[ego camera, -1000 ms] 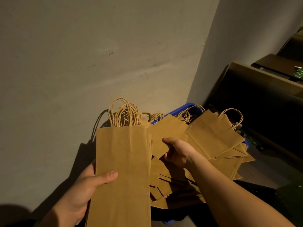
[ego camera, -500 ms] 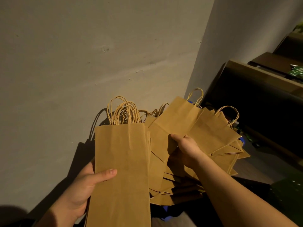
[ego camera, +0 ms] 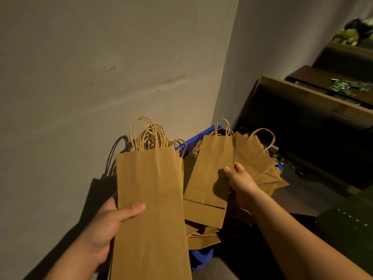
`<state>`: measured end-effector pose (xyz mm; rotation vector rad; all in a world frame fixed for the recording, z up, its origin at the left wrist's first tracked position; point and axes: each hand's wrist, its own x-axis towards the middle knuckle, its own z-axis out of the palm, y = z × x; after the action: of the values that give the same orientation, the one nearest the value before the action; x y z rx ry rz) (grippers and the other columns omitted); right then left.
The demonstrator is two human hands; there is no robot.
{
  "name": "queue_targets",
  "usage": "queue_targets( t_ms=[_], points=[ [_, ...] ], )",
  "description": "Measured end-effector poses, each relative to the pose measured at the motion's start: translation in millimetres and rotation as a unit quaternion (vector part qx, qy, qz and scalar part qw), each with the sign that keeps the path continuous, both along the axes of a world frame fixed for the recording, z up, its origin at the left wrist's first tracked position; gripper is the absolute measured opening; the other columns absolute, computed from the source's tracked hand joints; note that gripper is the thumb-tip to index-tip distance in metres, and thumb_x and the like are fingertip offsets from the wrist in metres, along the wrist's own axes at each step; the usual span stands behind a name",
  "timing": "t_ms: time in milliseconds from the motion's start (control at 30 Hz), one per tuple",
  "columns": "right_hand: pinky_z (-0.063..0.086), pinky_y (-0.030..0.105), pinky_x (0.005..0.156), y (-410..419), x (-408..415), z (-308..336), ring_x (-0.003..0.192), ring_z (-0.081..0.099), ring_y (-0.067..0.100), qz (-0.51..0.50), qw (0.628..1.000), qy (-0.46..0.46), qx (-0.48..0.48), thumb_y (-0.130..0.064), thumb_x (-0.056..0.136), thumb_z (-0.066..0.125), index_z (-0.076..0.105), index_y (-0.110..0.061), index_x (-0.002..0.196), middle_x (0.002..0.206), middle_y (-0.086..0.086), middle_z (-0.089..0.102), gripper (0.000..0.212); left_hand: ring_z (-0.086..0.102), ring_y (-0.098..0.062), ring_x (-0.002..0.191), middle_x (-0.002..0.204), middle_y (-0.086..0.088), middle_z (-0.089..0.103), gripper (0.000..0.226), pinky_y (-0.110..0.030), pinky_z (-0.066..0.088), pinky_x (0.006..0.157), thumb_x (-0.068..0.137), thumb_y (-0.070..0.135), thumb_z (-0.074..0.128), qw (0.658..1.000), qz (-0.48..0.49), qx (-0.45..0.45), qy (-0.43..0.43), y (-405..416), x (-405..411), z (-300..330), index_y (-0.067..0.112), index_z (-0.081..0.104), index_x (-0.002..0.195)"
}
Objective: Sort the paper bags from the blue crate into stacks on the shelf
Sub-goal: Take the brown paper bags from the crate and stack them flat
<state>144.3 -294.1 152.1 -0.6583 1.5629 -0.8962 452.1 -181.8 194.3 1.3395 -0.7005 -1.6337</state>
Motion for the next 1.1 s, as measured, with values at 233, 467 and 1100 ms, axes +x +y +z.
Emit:
queue_targets(
  t_ms=[233,467,1100],
  points=[
    [0.058,0.043,0.074,8,-22,19,0.1,0.065,0.036,-0.012,1.0,-0.014,0.003,0.002,0.095,0.06,0.046,-0.019,0.134,0.118,0.019,0.06,0.047,0.076,-0.036,0.094,0.108,-0.016,0.078,0.087,-0.053,0.055,0.086,0.047,0.02,0.102,1.0,-0.023,0.014,-0.008,-4,-9,3,0.013,0.065,0.125],
    [0.047,0.042,0.077,23,-54,42,0.093,0.059,0.034,-0.093,0.995,-0.028,-0.013,-0.012,0.09,0.055,0.052,0.002,0.12,0.104,0.02,0.06,0.033,0.077,-0.035,0.093,0.107,-0.017,0.078,0.063,-0.05,0.056,0.083,0.067,0.012,0.088,0.999,-0.047,0.009,-0.014,-12,-20,9,0.009,0.065,0.125],
    [0.051,0.018,0.073,97,-1,105,0.097,0.071,0.002,0.022,0.976,0.081,-0.199,-0.027,0.1,0.065,0.051,-0.033,0.141,0.12,-0.015,0.07,0.045,0.056,-0.034,0.131,0.136,-0.01,0.064,0.101,-0.056,0.041,0.111,0.075,0.08,0.065,0.995,-0.089,0.011,-0.049,-41,-104,46,0.019,0.04,0.152]
  ],
)
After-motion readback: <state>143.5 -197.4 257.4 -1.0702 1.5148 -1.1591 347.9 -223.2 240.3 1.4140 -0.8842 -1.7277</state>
